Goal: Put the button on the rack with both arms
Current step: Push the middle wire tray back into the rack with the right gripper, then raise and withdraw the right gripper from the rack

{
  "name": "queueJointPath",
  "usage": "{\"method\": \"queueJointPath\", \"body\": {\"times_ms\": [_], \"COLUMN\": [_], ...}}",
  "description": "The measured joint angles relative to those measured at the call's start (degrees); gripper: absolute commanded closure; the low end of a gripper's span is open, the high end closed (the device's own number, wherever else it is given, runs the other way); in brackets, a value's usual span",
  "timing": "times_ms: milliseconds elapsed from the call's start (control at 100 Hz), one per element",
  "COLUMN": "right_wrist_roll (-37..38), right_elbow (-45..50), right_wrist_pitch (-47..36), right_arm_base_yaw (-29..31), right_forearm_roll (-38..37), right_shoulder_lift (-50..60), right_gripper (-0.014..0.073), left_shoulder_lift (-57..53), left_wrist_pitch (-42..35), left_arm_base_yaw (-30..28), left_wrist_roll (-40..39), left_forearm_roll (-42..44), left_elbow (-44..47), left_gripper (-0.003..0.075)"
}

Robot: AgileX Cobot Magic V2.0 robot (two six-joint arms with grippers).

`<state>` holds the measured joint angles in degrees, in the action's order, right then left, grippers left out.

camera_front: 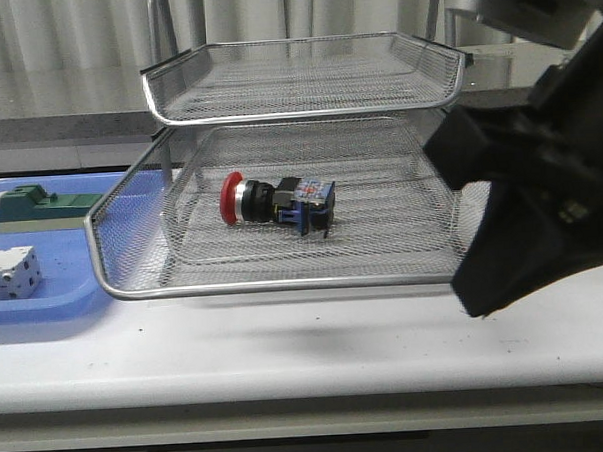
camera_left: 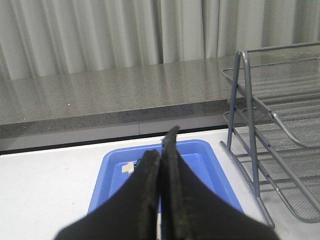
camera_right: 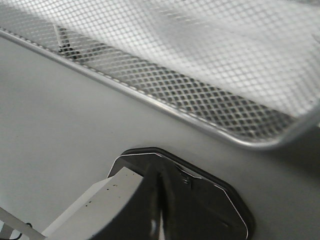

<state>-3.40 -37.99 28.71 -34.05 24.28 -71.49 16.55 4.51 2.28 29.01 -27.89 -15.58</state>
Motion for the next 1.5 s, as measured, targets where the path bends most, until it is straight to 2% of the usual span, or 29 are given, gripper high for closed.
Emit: {"method": "queueJointPath", "body": {"times_ms": [260, 540, 1210, 1500], "right_wrist_roll": [0.24, 0.33, 0.33, 0.33], "right_elbow": [0.00, -0.01, -0.41, -0.54], "right_wrist_pitch": [-7.34, -14.09, -27.11, -29.41], "right_arm_base_yaw": [-7.17, -10.30, -10.16, -4.24], "right_forearm_roll": [1.03, 3.57, 4.13, 4.16], "right_shoulder_lift": [-4.86, -10.50, -13.75, -14.69], "right_gripper": [0.0651, 0.0651, 0.0651, 0.0651], "left_shoulder_lift": [0.00, 0.00, 0.00, 0.00], "left_wrist_pitch": [0.00, 0.00, 0.00, 0.00], "left_arm_base_yaw": [0.00, 0.00, 0.00, 0.00], "left_wrist_roll": [0.00, 0.00, 0.00, 0.00], "left_forearm_roll": [0.00, 0.00, 0.00, 0.00], "left_elbow": [0.00, 0.00, 0.00, 0.00], "left_gripper": [0.0741, 0.0741, 0.0741, 0.0741]}}
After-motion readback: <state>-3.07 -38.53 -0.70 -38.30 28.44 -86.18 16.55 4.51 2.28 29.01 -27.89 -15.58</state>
